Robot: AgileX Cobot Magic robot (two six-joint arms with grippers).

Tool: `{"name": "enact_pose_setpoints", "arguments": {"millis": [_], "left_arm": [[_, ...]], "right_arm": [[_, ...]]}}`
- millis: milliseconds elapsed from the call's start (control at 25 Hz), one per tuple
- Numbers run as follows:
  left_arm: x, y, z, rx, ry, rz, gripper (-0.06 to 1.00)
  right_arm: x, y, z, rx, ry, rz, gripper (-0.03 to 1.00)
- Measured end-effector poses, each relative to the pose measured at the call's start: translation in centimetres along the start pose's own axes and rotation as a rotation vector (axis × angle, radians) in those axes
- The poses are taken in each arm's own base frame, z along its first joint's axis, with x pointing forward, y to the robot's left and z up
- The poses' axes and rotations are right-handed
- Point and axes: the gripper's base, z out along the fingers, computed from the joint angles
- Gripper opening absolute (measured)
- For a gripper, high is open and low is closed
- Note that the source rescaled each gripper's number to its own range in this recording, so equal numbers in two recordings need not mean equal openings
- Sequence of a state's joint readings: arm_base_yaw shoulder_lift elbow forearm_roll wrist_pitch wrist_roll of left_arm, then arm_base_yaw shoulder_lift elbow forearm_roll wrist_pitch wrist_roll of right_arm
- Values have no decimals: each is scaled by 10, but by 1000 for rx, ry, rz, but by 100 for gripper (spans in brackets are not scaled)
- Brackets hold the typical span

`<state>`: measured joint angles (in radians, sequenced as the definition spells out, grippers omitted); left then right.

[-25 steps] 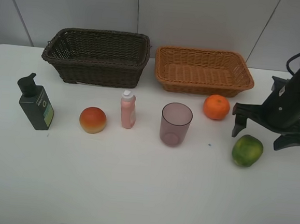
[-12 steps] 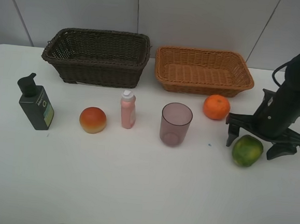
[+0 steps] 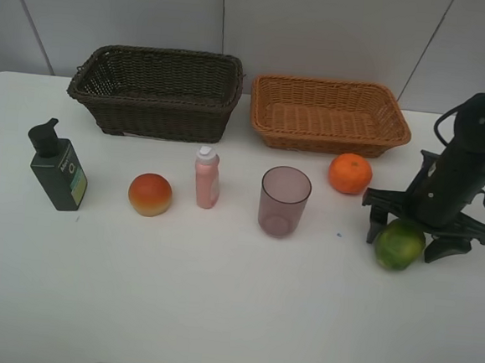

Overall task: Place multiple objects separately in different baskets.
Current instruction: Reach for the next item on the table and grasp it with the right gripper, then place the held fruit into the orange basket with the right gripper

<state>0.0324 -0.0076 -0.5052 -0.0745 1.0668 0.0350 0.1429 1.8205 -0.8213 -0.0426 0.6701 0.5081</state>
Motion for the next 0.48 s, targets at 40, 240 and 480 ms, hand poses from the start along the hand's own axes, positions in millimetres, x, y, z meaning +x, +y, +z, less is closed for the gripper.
{"name": "enact_pose_setpoints", "arguments": {"millis": [40,240,480], "left_arm": [[0,0,0,0,0,0,88],[0,0,0,0,0,0,88],[0,0,0,0,0,0,88]], "right_arm": [[0,0,1,1,4,2,67],[1,0,1,6,16,3,61],[1,0,1,8,19,3,61]]}}
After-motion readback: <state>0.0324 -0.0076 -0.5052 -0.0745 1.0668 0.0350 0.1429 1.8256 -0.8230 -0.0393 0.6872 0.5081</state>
